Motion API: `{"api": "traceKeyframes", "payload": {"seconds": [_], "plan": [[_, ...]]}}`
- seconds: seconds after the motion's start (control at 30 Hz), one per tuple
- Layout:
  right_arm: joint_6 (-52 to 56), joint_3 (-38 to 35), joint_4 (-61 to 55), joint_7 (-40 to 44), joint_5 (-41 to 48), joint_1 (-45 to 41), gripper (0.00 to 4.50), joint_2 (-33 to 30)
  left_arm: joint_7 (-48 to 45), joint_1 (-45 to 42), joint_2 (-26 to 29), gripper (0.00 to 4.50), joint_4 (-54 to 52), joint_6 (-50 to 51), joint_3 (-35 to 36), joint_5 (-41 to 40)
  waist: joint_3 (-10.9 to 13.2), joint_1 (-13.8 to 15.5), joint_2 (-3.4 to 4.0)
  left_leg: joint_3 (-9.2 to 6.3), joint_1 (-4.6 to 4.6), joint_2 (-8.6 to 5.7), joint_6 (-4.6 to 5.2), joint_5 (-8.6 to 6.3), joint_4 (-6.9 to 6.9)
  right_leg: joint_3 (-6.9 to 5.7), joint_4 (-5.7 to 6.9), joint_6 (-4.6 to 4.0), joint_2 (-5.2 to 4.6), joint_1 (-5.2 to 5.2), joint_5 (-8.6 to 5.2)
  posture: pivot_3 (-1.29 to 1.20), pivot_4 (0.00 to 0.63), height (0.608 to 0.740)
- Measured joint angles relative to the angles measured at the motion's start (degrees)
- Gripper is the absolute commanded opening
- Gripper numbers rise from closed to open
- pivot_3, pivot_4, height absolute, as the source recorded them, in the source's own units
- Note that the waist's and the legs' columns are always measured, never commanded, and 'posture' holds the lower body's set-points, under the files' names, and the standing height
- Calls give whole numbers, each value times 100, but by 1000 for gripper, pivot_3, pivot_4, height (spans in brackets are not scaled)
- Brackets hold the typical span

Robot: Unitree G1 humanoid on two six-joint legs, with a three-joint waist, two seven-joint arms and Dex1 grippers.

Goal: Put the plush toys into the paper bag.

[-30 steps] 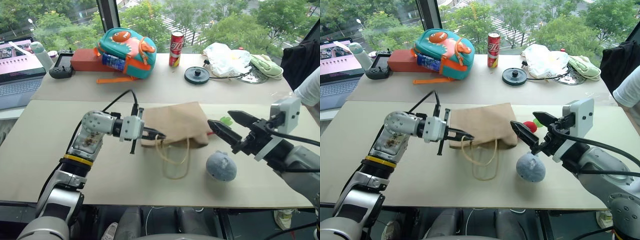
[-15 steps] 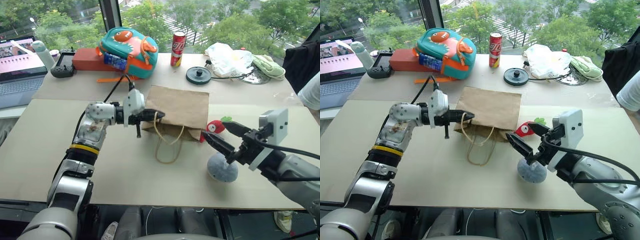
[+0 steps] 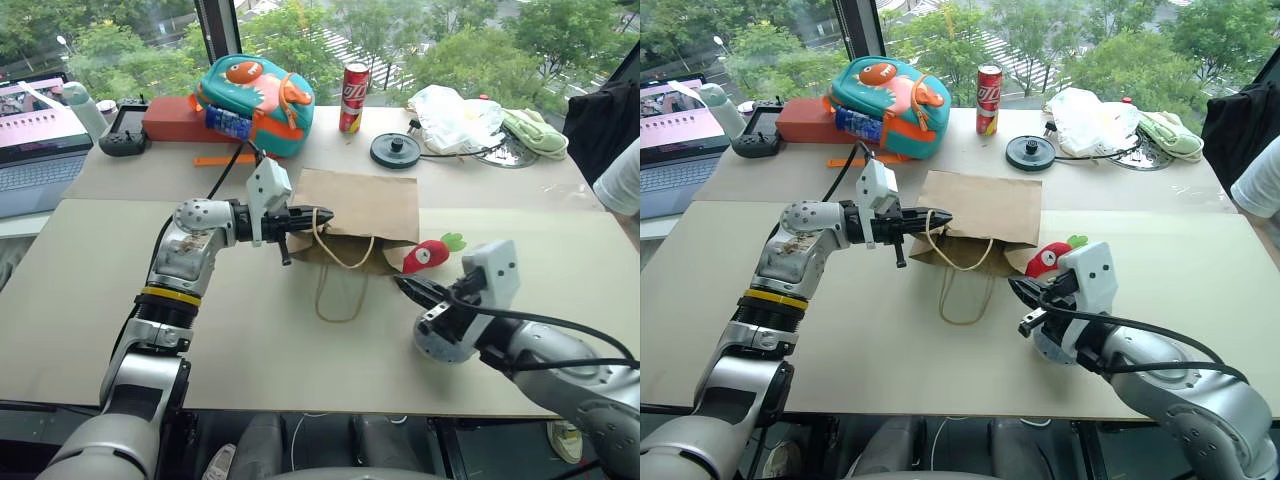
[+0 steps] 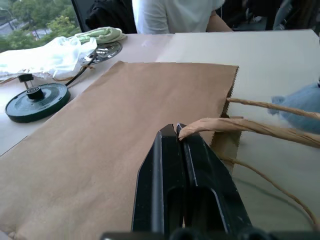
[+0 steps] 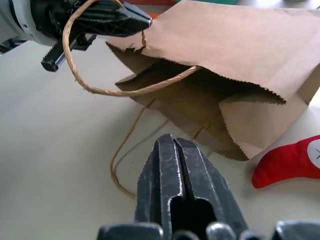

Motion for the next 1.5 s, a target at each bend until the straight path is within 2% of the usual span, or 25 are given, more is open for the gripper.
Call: {"api": "traceKeyframes", "payload": {"seconds": [0.17,0.27,0.4,0.5,0.67,0.93,1.2,1.5], "plan": [[85,985,590,-408,-869,-710,42,874,209,-56,-111,0,-347,540,83,-207,0,-53,2,-3,-2,0,0,0,-3,0,3,7,2,-4,-4,0,150,739],[-54,1308,1064,-525,-1511,-992,42,1342,311,-80,-127,0,-380,708,127,-278,0,-64,2,-3,-6,-1,0,0,-4,1,4,-9,0,-10,5,0,150,739],[-655,1513,1837,-559,-2553,-1281,42,1875,376,-80,-138,0,-512,845,129,-307,0,-66,3,-2,-10,-3,0,0,-5,1,6,-27,-1,-18,15,0,150,739],[-969,1567,2177,-461,-2914,-1302,42,2124,417,-80,-137,0,-544,895,150,-314,0,-68,2,-2,-12,-2,0,0,-7,2,5,-27,0,-20,16,0,150,739],[-1313,1760,3445,-273,-3708,-1818,42,2615,472,-79,-148,0,-618,985,195,-321,-1,-94,3,0,-7,-1,0,0,-9,3,15,-29,2,-26,17,0,150,739],[-1340,1758,4354,68,-4043,-1846,42,3118,577,-143,-144,0,-628,1185,264,-422,-1,-86,4,0,-33,-2,-1,0,-11,3,19,-32,-1,-52,19,0,150,739],[-1185,1612,4367,317,-4280,-1848,42,3254,810,-531,-141,0,-399,1249,572,-525,-2,-93,5,0,-28,-1,0,0,-13,3,20,-32,0,-51,19,0,150,739],[-988,1502,4298,448,-4471,-1847,42,3368,1124,-691,-279,0,-375,1765,779,-859,-2,-96,5,-1,-27,-1,-1,0,-13,2,22,-32,0,-51,19,0,150,739]]}}
